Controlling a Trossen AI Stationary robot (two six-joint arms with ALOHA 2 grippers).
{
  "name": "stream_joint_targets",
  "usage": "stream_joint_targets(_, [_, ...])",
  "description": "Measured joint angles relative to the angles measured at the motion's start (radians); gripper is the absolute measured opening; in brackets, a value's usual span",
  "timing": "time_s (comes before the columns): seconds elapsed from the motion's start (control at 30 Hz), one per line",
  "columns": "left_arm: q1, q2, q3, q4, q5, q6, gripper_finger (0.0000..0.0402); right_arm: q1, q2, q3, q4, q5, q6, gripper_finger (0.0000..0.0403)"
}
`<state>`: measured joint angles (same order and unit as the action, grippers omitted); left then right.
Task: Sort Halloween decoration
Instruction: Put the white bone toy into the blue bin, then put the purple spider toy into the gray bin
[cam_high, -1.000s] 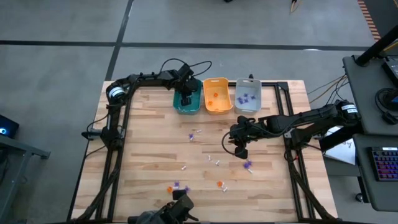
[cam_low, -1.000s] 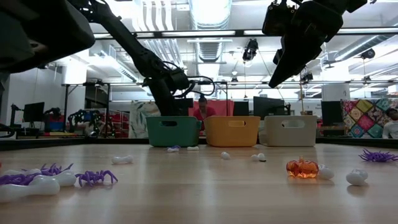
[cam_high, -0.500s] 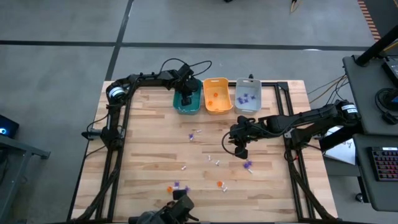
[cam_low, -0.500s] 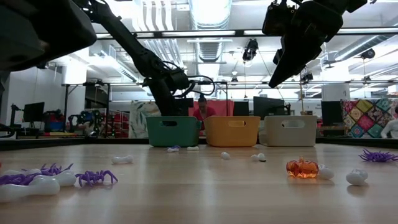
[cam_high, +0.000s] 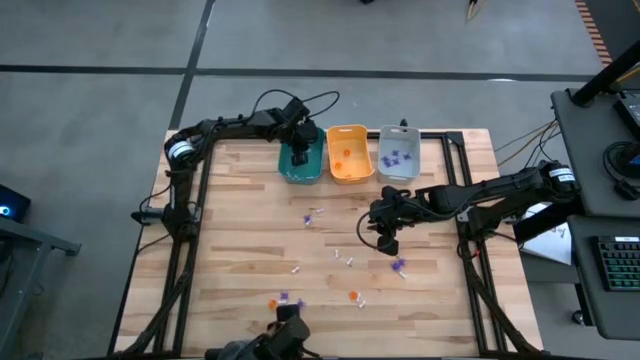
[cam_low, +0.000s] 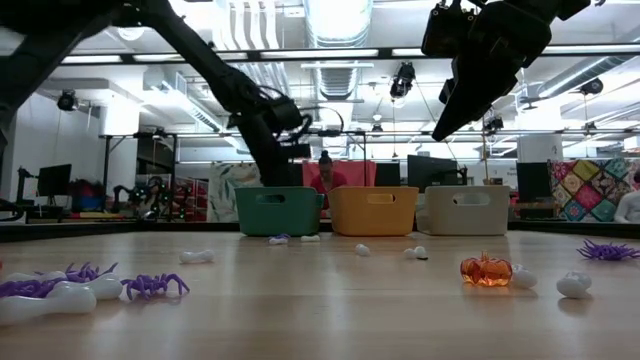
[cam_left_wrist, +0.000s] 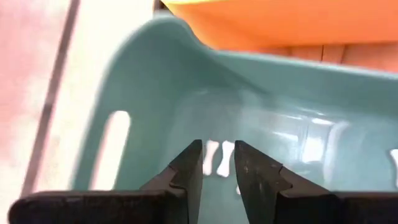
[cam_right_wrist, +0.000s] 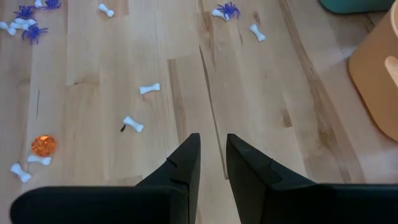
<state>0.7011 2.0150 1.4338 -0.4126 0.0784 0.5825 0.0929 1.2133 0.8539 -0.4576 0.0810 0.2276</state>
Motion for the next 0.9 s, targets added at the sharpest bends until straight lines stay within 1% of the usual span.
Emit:
stream_joint_targets(0.2, [-0.008, -0.119, 0.000, -0.040, -0.002, -0.045, 0.0076, -0.002, 0.000, 0.000, 0.003, 0.000, 0.054, 0.0068])
stream_joint_targets(0.4, [-0.062, -0.238, -0.001, -0.072, 0.002, -0.112, 0.0076, -0.002, 0.000, 0.000, 0.009, 0.000, 0.128, 0.0068])
stream_joint_targets(0.67, [-0.199, -0.329, -0.005, -0.129, 0.013, -0.187, 0.0076, -0.001, 0.000, 0.000, 0.021, -0.007, 0.208, 0.0068])
stream_joint_targets(0.9, [-0.340, -0.371, -0.073, -0.123, 0.013, -0.253, 0.0076, 0.012, 0.000, 0.000, 0.014, -0.122, 0.324, 0.0068])
